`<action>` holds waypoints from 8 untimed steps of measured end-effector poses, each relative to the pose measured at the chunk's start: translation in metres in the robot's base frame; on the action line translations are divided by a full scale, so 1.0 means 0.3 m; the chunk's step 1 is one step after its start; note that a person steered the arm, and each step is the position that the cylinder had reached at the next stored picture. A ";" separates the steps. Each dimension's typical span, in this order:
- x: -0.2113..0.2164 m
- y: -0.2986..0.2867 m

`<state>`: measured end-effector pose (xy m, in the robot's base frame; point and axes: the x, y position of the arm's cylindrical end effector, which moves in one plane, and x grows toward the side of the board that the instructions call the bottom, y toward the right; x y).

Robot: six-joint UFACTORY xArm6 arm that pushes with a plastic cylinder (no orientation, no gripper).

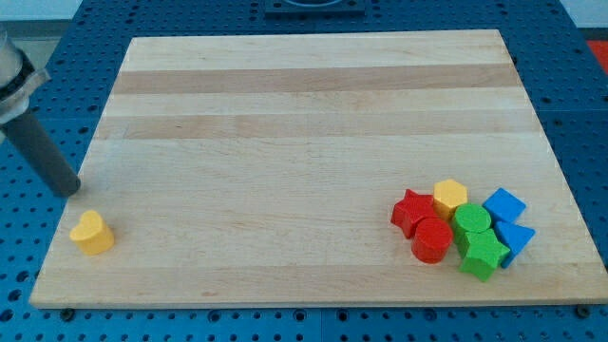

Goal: Slide the heart towards the bottom center of the board

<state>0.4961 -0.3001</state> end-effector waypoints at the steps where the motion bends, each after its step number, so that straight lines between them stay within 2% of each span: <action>1: 0.025 0.128; 2: 0.039 0.263; 4: -0.041 -0.010; 5: 0.007 -0.016; 6: 0.126 0.020; 7: 0.167 0.163; 8: 0.169 0.436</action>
<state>0.5468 -0.1691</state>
